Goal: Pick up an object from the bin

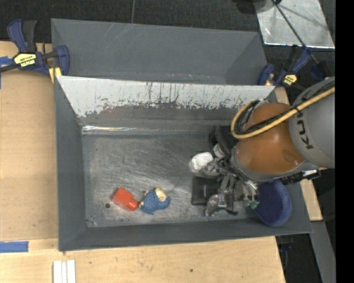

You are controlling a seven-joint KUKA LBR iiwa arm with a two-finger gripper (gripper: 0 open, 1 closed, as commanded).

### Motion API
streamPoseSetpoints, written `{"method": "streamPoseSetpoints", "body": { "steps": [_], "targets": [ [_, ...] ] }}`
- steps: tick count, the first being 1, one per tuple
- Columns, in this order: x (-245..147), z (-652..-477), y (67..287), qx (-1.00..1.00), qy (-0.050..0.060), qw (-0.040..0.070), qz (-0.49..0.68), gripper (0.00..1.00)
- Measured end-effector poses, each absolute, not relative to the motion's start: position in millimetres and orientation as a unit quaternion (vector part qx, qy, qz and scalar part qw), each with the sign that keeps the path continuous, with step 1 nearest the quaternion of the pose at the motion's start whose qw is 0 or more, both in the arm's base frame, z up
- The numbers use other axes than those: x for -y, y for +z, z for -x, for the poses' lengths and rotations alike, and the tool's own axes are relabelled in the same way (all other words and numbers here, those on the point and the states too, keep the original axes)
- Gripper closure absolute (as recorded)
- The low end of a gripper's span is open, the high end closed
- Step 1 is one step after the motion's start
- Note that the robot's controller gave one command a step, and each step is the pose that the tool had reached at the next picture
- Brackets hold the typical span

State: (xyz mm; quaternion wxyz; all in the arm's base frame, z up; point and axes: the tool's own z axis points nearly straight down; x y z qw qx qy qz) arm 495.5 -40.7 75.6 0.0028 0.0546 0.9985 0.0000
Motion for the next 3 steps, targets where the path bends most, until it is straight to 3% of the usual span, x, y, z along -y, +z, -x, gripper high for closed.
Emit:
{"method": "streamPoseSetpoints", "body": {
  "steps": [1, 2, 3],
  "targets": [
    [41.0, -499.5, 78.4, -0.998, 0.000, 0.011, -0.055, 1.00],
    [44.7, -519.2, 74.3, -0.995, 0.002, -0.004, -0.101, 1.00],
    [9.0, -532.7, 168.6, -0.999, 0.001, 0.006, -0.044, 1.00]
  ]
}}
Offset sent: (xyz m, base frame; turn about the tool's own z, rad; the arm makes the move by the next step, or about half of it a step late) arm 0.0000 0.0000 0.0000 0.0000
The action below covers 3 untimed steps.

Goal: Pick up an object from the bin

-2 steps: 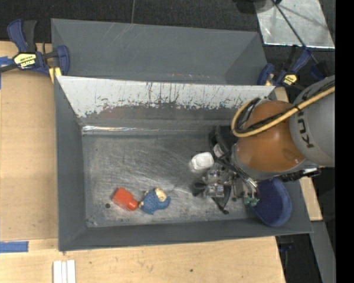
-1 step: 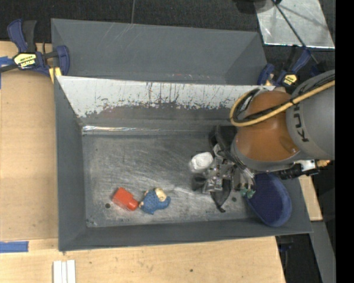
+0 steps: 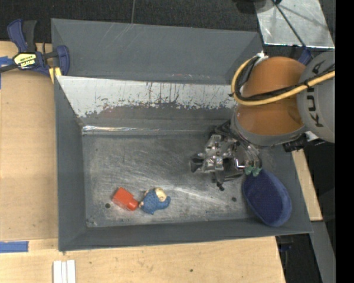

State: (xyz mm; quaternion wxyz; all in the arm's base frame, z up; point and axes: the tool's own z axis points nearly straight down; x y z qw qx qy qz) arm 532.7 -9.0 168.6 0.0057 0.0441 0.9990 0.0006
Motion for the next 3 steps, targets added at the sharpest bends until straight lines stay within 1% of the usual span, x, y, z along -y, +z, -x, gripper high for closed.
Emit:
{"method": "streamPoseSetpoints", "body": {
  "steps": [1, 2, 3],
  "targets": [
    [33.1, -555.9, 234.0, -0.999, -0.001, 0.006, -0.038, 1.00],
    [42.5, -558.2, 172.7, -0.994, 0.000, -0.001, -0.111, 1.00],
    [42.3, -559.0, 174.2, -0.994, 0.000, 0.001, -0.111, 0.00]
  ]
}}
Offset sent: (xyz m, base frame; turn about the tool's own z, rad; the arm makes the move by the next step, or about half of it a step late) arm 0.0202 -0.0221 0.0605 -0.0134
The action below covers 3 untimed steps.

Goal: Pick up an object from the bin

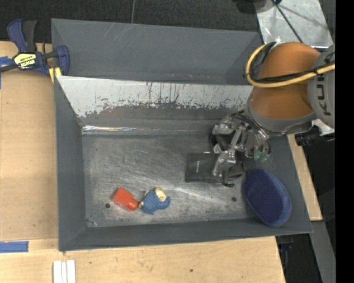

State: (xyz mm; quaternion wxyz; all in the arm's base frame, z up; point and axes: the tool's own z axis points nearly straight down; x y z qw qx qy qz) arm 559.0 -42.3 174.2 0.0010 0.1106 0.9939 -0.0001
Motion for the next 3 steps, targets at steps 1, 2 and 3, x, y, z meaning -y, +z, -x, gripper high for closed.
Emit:
{"method": "streamPoseSetpoints", "body": {
  "steps": [1, 2, 3],
  "targets": [
    [64.5, -554.8, 76.7, -0.965, 0.006, 0.010, -0.262, 0.00],
    [69.4, -555.0, 77.8, -0.964, 0.002, 0.013, -0.264, 1.00],
    [69.0, -564.8, 77.0, -0.972, -0.001, 0.004, -0.237, 1.00]
  ]
}}
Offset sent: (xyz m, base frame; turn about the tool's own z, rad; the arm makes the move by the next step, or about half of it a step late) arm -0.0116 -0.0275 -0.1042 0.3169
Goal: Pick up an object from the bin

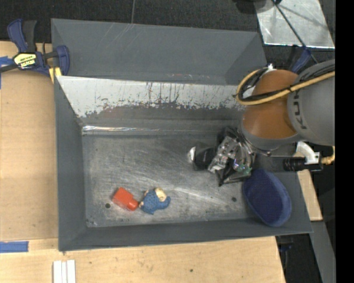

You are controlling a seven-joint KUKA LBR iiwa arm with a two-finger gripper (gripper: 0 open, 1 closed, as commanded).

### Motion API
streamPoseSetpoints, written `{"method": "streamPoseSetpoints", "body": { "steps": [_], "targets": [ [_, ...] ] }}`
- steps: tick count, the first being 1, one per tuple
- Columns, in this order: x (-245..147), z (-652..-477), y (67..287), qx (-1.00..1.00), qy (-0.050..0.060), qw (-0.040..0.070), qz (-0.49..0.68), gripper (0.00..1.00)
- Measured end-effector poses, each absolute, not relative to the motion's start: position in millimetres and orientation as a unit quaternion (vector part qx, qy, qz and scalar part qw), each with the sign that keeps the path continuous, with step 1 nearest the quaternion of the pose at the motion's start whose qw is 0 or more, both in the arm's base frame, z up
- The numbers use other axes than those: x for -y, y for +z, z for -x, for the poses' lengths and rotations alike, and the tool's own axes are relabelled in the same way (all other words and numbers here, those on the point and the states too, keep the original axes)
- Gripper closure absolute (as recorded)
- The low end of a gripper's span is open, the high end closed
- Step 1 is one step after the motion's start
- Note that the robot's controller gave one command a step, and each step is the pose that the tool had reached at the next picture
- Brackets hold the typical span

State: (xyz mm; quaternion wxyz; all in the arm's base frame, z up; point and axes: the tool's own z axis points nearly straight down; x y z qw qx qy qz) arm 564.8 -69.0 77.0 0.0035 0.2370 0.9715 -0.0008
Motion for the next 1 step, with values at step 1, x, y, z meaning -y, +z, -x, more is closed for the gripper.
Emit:
{"method": "streamPoseSetpoints", "body": {
  "steps": [1],
  "targets": [
    [67.3, -569.1, 227.0, -0.998, 0.000, 0.006, -0.057, 1.00]
  ]
}}
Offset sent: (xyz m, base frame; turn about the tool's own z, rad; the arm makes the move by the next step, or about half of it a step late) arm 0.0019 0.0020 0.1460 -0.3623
